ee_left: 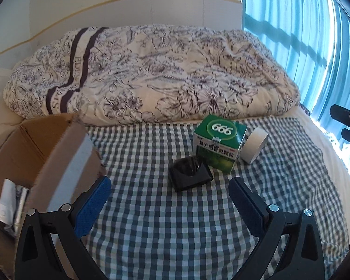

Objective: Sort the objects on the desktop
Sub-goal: 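Grasp the black hair-dryer nozzle with the left gripper while the right gripper grasps the white tape roll, then lift and carry the nozzle and tape roll with both grippers over the box, then open both grippers to drop the nozzle and tape roll into the box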

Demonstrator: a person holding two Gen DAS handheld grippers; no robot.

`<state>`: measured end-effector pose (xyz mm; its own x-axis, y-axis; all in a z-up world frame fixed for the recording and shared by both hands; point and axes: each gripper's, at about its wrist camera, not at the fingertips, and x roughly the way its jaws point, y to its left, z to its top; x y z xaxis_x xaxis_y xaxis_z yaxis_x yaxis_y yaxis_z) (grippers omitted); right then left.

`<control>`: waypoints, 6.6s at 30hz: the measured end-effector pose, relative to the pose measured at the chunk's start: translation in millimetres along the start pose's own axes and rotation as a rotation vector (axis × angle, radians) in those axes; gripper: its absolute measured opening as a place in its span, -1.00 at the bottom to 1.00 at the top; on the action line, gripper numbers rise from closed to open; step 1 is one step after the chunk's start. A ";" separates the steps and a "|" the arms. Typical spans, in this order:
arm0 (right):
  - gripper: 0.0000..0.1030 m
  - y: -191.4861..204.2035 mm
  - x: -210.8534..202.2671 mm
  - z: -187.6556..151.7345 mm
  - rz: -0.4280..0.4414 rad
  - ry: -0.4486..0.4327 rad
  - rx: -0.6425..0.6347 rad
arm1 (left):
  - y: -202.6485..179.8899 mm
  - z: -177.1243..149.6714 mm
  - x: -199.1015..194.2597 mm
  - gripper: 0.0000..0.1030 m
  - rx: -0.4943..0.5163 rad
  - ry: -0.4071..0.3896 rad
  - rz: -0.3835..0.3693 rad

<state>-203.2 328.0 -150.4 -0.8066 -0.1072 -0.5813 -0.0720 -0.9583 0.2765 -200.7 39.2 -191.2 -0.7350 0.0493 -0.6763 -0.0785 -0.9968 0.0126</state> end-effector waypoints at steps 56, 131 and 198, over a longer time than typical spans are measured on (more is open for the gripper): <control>-0.91 43.5 174.8 -43.2 0.137 0.233 -0.070 | -12.9 -22.7 148.8 0.57 -0.106 0.103 -0.102; -0.87 220.8 -249.9 -31.3 0.244 -0.163 -0.289 | 83.2 8.7 -313.9 0.57 -0.082 -0.373 0.090; -0.87 430.4 23.5 -114.5 0.427 0.286 -0.511 | 307.6 -29.7 -74.4 0.57 -0.168 0.097 0.160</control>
<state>-186.0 -117.4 -132.6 -0.5133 -0.4978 -0.6991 0.5549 -0.8139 0.1720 -150.1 -273.0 -158.9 -0.6605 -0.1085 -0.7429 0.1530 -0.9882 0.0083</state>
